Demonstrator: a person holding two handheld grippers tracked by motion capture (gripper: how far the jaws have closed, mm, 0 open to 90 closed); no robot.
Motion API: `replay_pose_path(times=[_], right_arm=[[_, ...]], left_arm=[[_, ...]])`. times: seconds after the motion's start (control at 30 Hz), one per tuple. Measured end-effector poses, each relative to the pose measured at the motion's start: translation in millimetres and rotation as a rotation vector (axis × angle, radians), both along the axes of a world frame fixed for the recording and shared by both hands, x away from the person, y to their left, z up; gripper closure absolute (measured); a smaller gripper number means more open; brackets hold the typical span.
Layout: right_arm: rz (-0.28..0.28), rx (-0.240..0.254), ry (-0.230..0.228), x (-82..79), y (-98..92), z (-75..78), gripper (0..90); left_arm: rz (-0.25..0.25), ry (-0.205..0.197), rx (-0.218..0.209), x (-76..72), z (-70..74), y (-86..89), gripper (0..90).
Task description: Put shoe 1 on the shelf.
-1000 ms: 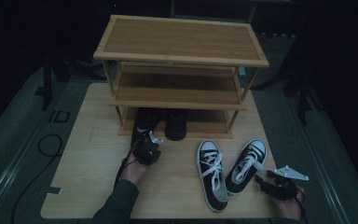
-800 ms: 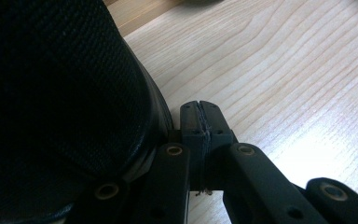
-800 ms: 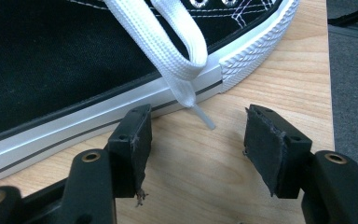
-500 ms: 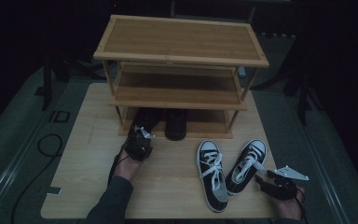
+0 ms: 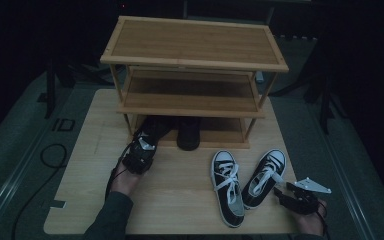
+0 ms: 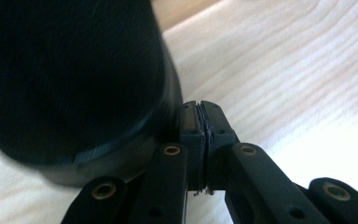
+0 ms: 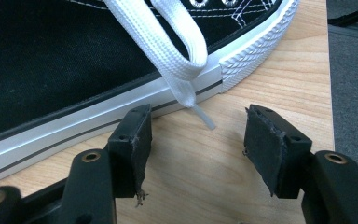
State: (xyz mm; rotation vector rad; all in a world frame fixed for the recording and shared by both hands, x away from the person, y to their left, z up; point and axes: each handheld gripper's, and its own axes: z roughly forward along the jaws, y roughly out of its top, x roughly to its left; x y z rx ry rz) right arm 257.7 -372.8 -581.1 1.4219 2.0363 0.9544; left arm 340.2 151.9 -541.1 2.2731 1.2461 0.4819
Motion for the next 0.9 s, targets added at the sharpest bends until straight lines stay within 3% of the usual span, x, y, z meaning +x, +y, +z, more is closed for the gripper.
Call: replay_pose_path(times=[0.17, 0.4, 0.9], right_arm=[[-0.001, 0.000, 0.001, -0.1, 0.2, 0.0, 41.0], [-0.002, 0.001, 0.001, -0.1, 0.2, 0.0, 40.9], [-0.001, 0.000, 0.000, -0.1, 0.1, 0.0, 41.0]], left_arm=[[0.002, 0.003, -0.011, -8.8, -0.9, 10.6, 88.5], [0.040, 0.013, 0.016, -16.0, -4.9, 28.8, 87.8], [0.116, 0.017, -0.031, -8.2, -13.8, 48.6, 87.9]])
